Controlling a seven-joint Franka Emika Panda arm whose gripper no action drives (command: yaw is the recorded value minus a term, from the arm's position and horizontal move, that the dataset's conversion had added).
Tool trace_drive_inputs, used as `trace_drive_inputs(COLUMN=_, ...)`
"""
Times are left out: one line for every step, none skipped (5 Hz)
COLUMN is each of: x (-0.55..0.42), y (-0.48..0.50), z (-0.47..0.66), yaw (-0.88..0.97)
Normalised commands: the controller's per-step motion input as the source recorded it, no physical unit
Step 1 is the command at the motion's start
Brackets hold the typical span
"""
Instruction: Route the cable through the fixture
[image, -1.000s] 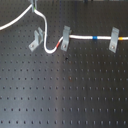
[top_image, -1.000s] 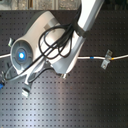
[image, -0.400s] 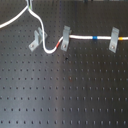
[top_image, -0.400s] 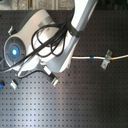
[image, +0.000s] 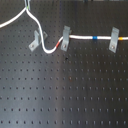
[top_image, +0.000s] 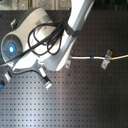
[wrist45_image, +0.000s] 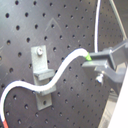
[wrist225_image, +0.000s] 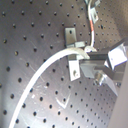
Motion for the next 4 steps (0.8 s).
trace_drive_inputs(x=0.034, y=-0.006, z=0.00, yaw=0.00)
trace_drive_inputs(x=0.003, y=0.000, z=0.21, yaw=0.76)
trace_drive_inputs(x=-0.015, y=0.004, z=0.21, yaw=0.57)
trace_drive_inputs(x=-0.045, y=-0.021, z=0.21, yaw=0.17)
